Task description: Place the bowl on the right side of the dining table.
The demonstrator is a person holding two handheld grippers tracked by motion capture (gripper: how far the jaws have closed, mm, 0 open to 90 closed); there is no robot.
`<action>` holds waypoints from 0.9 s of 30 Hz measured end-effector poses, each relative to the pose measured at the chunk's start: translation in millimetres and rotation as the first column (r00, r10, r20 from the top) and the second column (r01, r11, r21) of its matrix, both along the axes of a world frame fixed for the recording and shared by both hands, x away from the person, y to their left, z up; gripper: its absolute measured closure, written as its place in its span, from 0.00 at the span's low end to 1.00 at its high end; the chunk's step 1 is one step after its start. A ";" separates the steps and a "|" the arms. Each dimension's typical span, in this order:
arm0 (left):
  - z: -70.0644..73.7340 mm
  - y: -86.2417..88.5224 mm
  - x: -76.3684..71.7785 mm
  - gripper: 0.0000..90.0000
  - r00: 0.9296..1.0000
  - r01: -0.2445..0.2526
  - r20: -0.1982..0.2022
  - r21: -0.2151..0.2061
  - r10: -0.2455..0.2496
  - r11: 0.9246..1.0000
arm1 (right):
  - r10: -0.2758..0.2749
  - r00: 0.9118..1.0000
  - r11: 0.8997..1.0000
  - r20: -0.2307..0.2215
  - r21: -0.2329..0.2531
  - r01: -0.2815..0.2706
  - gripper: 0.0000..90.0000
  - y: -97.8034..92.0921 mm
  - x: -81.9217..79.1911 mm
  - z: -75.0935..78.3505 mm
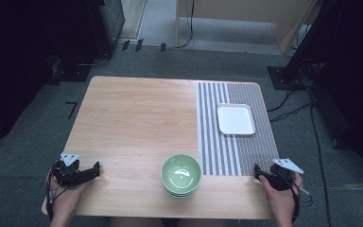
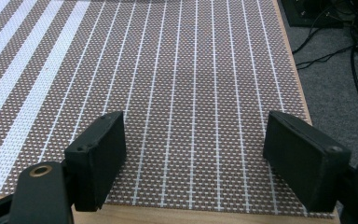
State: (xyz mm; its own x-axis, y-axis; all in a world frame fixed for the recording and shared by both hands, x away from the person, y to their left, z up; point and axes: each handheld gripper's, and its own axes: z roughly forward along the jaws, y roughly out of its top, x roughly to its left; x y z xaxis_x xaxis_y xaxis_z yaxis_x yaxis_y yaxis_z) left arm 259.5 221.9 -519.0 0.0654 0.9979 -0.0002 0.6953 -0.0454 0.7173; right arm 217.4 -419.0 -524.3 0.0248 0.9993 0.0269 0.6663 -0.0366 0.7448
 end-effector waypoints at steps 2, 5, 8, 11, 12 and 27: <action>0.0 0.1 0.1 0.03 1.000 0.001 0.000 0.000 -0.001 1.000 | 0.000 1.000 1.000 0.000 0.000 0.000 0.24 0.0 0.0 0.0; 0.6 0.3 0.7 0.03 1.000 0.004 -0.006 0.001 -0.004 1.000 | 0.000 1.000 1.000 0.000 0.000 0.000 0.24 0.0 0.0 0.0; 1.5 -0.4 1.0 0.04 1.000 0.001 -0.012 0.000 -0.001 1.000 | 0.000 1.000 1.000 0.000 0.000 0.000 0.24 0.0 0.0 0.0; 5.5 -2.9 0.7 0.04 1.000 0.007 0.003 -0.020 -0.007 1.000 | 0.000 1.000 1.000 0.000 0.000 0.000 0.23 0.0 0.2 0.0; 7.8 -4.5 0.5 0.04 1.000 0.003 0.018 -0.031 -0.002 1.000 | 0.000 1.000 1.000 0.000 0.000 0.000 0.23 0.0 0.2 0.0; 38.1 -28.2 -6.9 0.04 0.990 0.081 0.127 -0.117 -0.066 0.990 | -0.001 1.000 1.000 0.000 0.000 0.001 0.23 0.1 0.2 0.0</action>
